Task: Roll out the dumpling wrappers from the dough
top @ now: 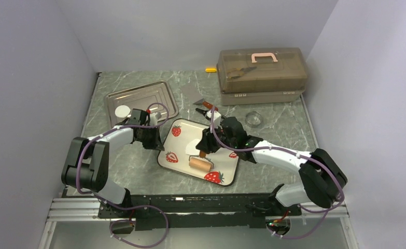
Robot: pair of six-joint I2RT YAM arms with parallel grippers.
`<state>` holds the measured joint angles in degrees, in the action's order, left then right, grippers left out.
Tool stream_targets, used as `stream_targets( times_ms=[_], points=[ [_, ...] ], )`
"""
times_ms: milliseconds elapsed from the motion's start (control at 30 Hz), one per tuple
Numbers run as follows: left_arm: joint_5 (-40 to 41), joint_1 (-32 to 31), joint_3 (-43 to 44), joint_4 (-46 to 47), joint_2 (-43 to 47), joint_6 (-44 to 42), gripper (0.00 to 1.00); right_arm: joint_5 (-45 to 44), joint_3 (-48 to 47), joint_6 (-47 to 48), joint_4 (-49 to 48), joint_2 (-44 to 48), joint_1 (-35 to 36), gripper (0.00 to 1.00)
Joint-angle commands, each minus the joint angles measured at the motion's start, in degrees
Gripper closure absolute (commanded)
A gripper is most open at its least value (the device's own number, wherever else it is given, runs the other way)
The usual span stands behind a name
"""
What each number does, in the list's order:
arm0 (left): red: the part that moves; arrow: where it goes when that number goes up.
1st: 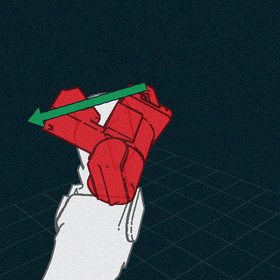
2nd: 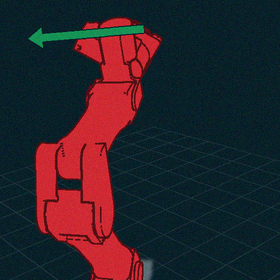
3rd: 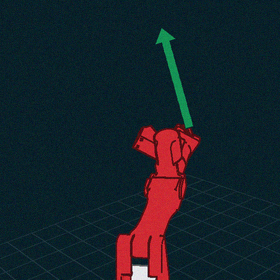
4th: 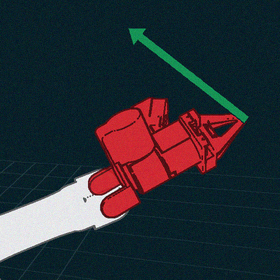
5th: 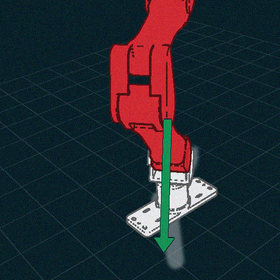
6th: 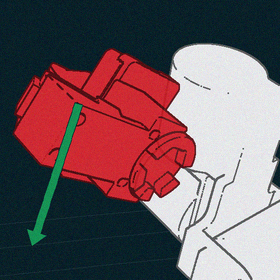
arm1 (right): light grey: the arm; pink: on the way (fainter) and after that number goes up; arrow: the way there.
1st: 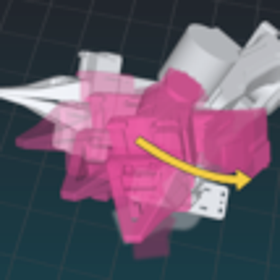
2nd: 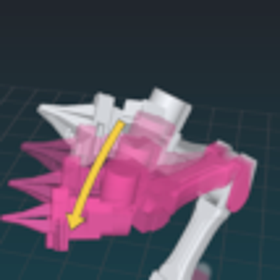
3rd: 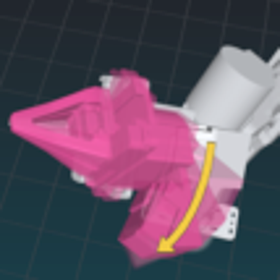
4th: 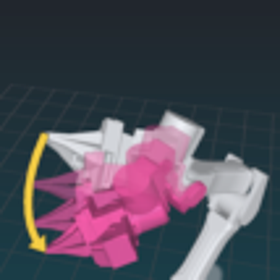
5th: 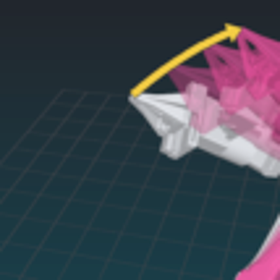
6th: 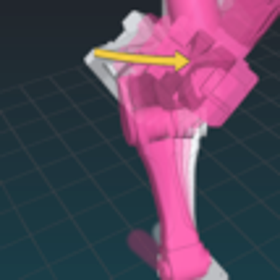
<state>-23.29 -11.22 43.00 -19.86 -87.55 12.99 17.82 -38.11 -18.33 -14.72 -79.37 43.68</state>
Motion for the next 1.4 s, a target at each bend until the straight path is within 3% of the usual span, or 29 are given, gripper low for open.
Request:
stream_targets(
  times_ms=[0,200,300,467,767,1067,1367],
  points=[
    [2.7,0.2,0.9,0.7,-1.1,0.5,1.0,5.3,-6.0,5.6,17.8,3.7,0.9,1.0],
    [2.6,0.2,0.7,0.9,-0.9,0.5,1.0,10.9,-14.8,3.9,11.7,3.6,-3.8,1.0],
    [2.7,0.2,0.6,0.9,-0.7,0.5,1.0,12.5,-17.1,4.4,8.6,-0.3,-7.8,1.0],
    [3.3,0.2,0.6,0.8,0.0,0.5,1.0,11.6,-21.2,8.5,8.9,-9.0,-8.8,1.0],
    [3.0,0.3,0.7,0.7,-0.1,0.3,1.0,4.9,-7.6,11.8,8.2,-16.3,-7.3,1.0],
    [2.6,0.2,0.7,0.6,-1.0,0.4,1.0,3.8,0.5,4.1,5.9,-13.6,1.5,1.0],
    [2.5,0.2,0.6,0.9,-0.8,0.4,1.0,8.6,-18.0,5.0,14.4,-5.6,3.0,1.0]
  ],
)
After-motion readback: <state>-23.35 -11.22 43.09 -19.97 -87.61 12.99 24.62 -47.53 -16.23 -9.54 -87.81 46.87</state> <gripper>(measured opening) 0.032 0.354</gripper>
